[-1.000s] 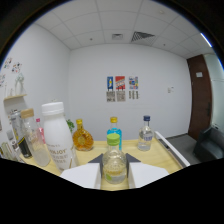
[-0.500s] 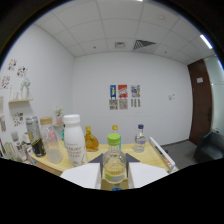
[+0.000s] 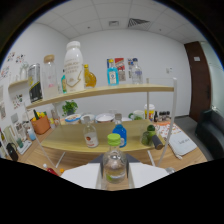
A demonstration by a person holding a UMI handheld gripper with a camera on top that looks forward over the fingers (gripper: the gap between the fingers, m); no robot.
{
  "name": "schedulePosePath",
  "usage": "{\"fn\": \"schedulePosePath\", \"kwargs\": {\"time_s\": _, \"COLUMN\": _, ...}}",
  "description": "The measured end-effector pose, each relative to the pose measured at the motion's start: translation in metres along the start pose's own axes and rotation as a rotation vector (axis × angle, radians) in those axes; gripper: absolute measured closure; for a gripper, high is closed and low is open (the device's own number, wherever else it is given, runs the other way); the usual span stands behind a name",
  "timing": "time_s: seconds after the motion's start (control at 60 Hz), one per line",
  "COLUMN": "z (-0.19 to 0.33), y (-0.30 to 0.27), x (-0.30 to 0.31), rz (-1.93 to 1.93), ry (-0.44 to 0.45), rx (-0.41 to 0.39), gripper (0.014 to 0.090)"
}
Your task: Make me a cup of Vodka Sunrise.
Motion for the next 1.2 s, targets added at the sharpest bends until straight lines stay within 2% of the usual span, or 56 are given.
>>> {"fn": "schedulePosePath", "kwargs": {"time_s": 0.25, "z": 0.022, "y": 0.035, "x": 0.013, "rz": -0.430, "ry": 0.108, "rx": -0.087, "gripper": 0.0692}}
{"fn": "schedulePosePath", "kwargs": {"time_s": 0.5, "z": 0.029, "y": 0.020, "x": 0.012, "rz": -1.084, "ry": 0.171, "rx": -0.066, "gripper": 0.0696}}
{"fn": "schedulePosePath", "kwargs": {"time_s": 0.717, "z": 0.033, "y": 0.011, "x": -0.002, "rz": -1.625, "ry": 0.171, "rx": -0.045, "gripper": 0.0696}}
{"fn": "schedulePosePath", "kwargs": {"time_s": 0.85, "z": 0.035, "y": 0.006, "x": -0.006, "rz": -1.879, "ry": 0.200, "rx": -0.060, "gripper": 0.0693}}
{"fn": "schedulePosePath", "kwargs": {"time_s": 1.05, "z": 0.039, "y": 0.007, "x": -0.002, "rz": -2.202, "ry": 0.256, "rx": -0.142, "gripper": 0.0696}}
{"fn": "schedulePosePath", "kwargs": {"time_s": 1.2, "z": 0.040, "y": 0.012, "x": 0.001, "rz": -2.262, "ry": 0.269, "rx": -0.188, "gripper": 0.0695}}
